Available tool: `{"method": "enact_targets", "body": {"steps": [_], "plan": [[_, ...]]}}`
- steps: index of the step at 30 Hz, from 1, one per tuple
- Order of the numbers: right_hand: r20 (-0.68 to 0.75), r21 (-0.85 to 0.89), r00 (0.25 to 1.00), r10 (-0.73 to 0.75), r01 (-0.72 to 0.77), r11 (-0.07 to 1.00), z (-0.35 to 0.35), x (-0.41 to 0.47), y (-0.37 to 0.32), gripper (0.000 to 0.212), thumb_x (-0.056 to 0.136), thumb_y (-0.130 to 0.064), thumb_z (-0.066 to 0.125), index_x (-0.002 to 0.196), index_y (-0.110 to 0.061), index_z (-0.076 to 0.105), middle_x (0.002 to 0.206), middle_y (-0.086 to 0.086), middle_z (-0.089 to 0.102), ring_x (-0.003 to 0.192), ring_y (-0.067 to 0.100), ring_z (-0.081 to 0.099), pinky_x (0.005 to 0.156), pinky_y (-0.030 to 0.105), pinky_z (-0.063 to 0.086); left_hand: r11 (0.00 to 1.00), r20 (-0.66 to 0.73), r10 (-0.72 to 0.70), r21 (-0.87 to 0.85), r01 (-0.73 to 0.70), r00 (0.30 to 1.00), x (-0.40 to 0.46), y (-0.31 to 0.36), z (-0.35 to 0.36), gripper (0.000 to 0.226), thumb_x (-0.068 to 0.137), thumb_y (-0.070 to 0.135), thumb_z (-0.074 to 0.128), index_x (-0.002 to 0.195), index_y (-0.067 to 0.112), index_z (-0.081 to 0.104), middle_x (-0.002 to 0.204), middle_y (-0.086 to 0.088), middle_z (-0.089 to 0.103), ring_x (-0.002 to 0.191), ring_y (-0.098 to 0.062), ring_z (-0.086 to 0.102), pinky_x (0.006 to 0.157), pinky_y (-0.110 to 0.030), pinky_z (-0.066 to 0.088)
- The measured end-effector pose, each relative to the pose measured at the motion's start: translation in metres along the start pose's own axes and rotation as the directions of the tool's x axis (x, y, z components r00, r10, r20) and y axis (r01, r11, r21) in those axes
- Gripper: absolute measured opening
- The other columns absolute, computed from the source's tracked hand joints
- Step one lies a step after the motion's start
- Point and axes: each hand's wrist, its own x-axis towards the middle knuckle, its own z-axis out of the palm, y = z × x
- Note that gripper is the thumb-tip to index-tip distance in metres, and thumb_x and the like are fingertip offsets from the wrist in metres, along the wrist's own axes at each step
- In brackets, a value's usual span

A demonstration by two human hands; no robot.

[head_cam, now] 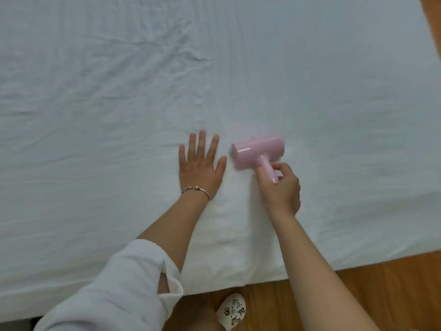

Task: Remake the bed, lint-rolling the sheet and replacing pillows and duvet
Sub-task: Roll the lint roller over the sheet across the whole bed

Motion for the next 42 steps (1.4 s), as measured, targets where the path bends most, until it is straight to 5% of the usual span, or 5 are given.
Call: {"method": "enact_targets", "body": {"steps": [13, 19, 22, 27, 42], "plan": [[0.050, -0.014, 0.997, 0.052, -0.052, 0.999, -0.081, -0.132, 0.188, 0.010, 0.087, -0.044, 0.063, 0.087, -0.035, 0.060, 0.073, -0.012, 0.065, 0.072, 0.013, 0.061, 0.059, 0.028, 0.039, 0.996, 0.172, 0.040, 0.066, -0.052, 0.984, -0.171, 0.037, 0.018, 0.062, 0.092, 0.056, -0.001, 0.151, 0.038, -0.010, 0.162, 0.002, -0.011, 0.148, -0.020, -0.014, 0.116, -0.042, -0.014], [0.091, -0.058, 0.994, 0.063, -0.058, 0.997, -0.113, -0.169, 0.236, 0.006, 0.087, -0.041, 0.065, 0.090, -0.037, 0.061, 0.071, -0.013, 0.064, 0.068, 0.004, 0.058, 0.056, 0.024, 0.037, 0.962, 0.350, 0.118, 0.194, -0.195, 0.929, -0.221, 0.043, 0.007, 0.071, 0.092, 0.067, 0.018, 0.149, 0.041, -0.015, 0.160, -0.003, -0.017, 0.146, -0.027, -0.018, 0.118, -0.045, -0.010], [0.060, 0.034, 0.994, 0.091, -0.093, 0.995, -0.131, -0.176, 0.238, 0.009, 0.084, -0.037, 0.070, 0.084, -0.035, 0.062, 0.072, -0.011, 0.065, 0.068, 0.008, 0.060, 0.056, 0.028, 0.044, 0.924, 0.413, 0.168, 0.249, -0.289, 0.895, -0.227, 0.048, -0.012, 0.072, 0.091, 0.069, 0.020, 0.151, 0.039, -0.007, 0.160, -0.005, -0.002, 0.147, -0.030, -0.002, 0.118, -0.046, -0.008], [-0.007, 0.194, 0.999, 0.032, -0.030, 0.981, -0.149, -0.145, 0.190, 0.011, 0.085, -0.037, 0.070, 0.089, -0.030, 0.063, 0.074, -0.007, 0.065, 0.070, 0.017, 0.063, 0.060, 0.034, 0.050, 0.960, 0.335, 0.143, 0.181, -0.213, 0.931, -0.181, 0.068, -0.047, 0.058, 0.096, 0.057, 0.024, 0.149, 0.035, 0.023, 0.151, -0.001, 0.028, 0.138, -0.026, 0.025, 0.119, -0.042, 0.006], [0.053, 0.207, 0.993, -0.108, 0.095, 0.974, -0.109, 0.159, -0.107, 0.026, 0.081, -0.054, 0.064, 0.093, -0.031, 0.059, 0.083, -0.008, 0.063, 0.076, 0.014, 0.063, 0.068, 0.033, 0.048, 1.000, 0.224, 0.003, -0.016, 0.000, 0.975, 0.176, 0.120, -0.098, 0.062, 0.099, 0.051, 0.028, 0.154, 0.028, 0.011, 0.159, -0.005, 0.017, 0.147, -0.025, 0.011, 0.120, -0.040, 0.007]]}}
